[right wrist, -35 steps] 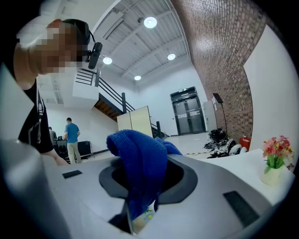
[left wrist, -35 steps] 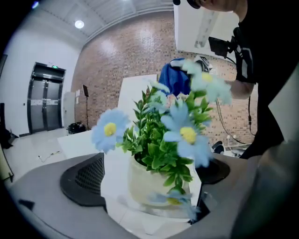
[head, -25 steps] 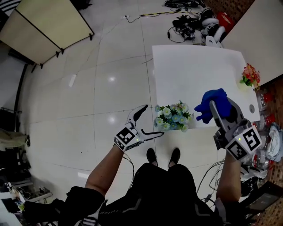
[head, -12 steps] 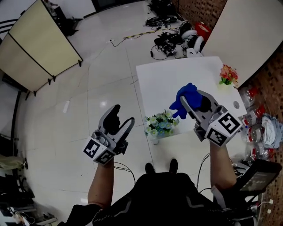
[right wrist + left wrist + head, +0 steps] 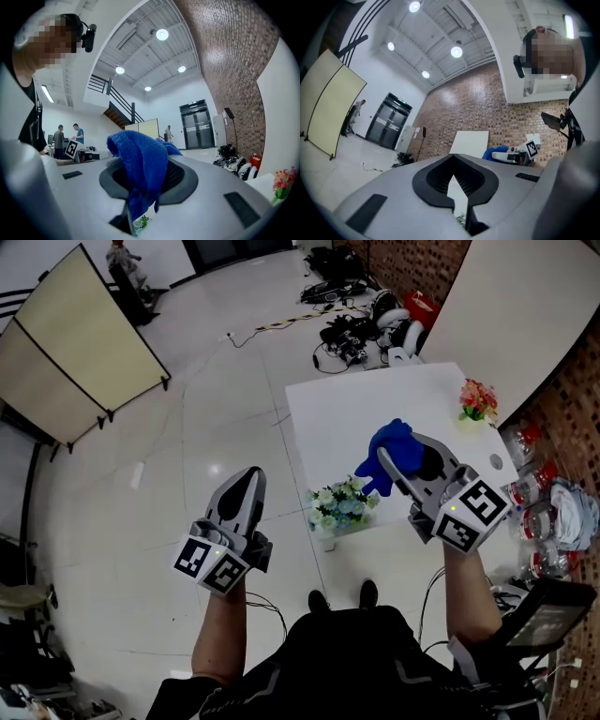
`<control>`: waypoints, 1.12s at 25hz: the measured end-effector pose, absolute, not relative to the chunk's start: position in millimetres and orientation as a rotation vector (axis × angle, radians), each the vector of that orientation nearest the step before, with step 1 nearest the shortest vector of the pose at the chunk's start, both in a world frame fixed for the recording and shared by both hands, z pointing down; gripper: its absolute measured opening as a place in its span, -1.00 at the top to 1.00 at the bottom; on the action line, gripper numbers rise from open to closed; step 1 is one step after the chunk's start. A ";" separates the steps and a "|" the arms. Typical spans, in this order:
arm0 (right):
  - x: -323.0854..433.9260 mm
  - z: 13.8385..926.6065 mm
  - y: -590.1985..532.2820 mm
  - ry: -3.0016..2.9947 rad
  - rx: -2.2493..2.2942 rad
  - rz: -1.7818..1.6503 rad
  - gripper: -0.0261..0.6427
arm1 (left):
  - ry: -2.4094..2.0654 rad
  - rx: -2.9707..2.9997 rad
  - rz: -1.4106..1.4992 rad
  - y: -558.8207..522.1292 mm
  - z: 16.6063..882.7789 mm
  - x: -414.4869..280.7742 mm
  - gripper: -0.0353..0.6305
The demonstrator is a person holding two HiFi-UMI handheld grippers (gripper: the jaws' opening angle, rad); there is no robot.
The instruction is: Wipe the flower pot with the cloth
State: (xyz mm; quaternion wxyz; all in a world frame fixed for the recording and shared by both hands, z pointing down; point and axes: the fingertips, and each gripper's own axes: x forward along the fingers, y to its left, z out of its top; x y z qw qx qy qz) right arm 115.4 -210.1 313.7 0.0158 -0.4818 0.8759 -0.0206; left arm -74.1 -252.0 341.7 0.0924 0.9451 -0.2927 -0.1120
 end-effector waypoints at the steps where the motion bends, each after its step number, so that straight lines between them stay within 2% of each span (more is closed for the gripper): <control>1: 111.8 314.4 -207.1 2.723 -1.509 -0.063 0.64 | -0.846 2.797 -0.340 -251.1 340.4 -77.7 0.88; 6: 96.8 315.4 -187.5 2.697 -1.589 -0.061 0.63 | -0.753 2.840 -0.294 -240.2 337.5 -88.5 0.88; 14: 97.6 320.6 -142.3 2.697 -1.621 -0.080 0.64 | -0.669 2.852 -0.198 -205.5 355.8 -66.3 0.88; 19: 117.2 304.5 -76.4 2.680 -1.539 -0.043 0.64 | -0.716 2.884 -0.166 -134.4 337.3 -45.1 0.88; 28: 195.3 290.9 86.4 2.759 -1.419 0.052 0.64 | -0.925 2.920 -0.111 48.2 320.4 26.3 0.88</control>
